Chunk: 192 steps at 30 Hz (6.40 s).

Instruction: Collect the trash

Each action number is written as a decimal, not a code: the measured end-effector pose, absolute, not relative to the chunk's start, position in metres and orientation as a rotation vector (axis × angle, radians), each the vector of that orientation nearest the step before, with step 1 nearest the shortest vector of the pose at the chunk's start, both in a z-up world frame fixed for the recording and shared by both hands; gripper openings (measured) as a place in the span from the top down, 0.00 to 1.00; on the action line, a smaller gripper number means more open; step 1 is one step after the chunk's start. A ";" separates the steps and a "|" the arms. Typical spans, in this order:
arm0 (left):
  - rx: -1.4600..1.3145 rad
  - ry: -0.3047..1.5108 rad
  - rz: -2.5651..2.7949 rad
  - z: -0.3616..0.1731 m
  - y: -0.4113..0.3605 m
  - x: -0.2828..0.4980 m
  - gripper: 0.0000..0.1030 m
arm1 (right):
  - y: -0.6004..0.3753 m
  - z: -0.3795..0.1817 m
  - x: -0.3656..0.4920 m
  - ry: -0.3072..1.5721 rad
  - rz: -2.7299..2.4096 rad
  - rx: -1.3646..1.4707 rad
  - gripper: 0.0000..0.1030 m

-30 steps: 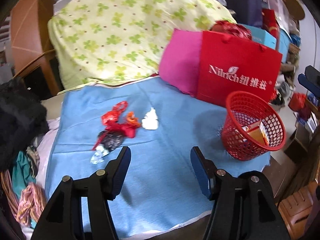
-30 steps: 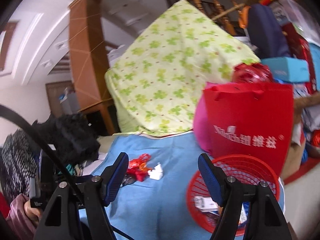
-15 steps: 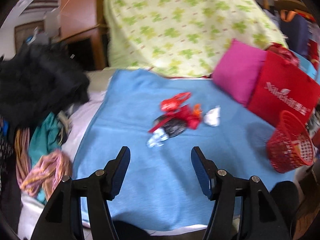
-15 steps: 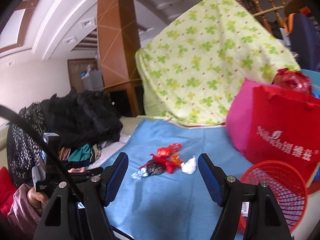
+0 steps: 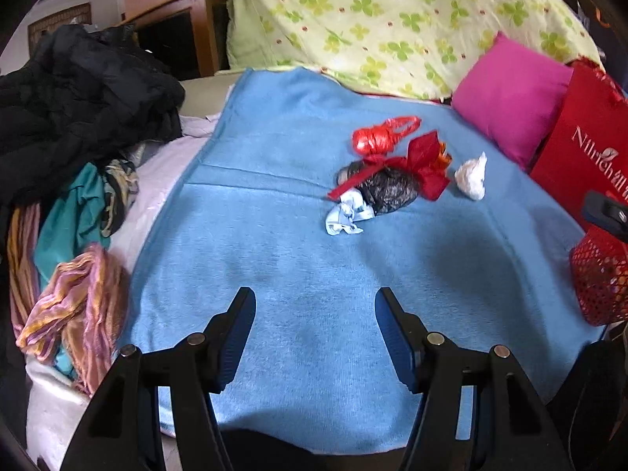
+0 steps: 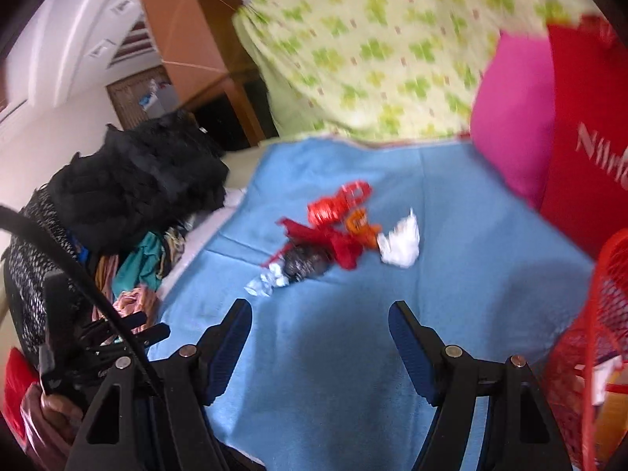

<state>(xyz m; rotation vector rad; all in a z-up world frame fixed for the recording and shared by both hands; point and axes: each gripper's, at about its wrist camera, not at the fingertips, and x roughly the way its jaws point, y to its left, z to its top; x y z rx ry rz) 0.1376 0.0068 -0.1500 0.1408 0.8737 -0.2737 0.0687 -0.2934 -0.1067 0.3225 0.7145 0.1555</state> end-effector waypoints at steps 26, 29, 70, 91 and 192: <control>0.185 0.919 -0.459 -0.158 -0.120 0.245 0.38 | -0.403 -0.254 0.267 0.886 0.051 0.800 0.66; 0.209 0.895 -0.485 -0.152 -0.147 0.253 0.38 | -0.410 -0.245 0.260 0.846 0.051 0.832 0.70; 0.245 0.623 -0.445 -0.033 -0.156 0.157 0.77 | -0.378 -0.115 0.137 0.430 0.035 0.527 0.70; 0.316 0.397 -0.407 0.019 -0.147 0.047 0.76 | -0.361 -0.066 -0.028 0.340 0.020 0.421 0.70; 0.422 0.412 -0.546 0.010 -0.220 -0.017 0.75 | -0.383 -0.003 -0.148 0.174 -0.037 0.454 0.69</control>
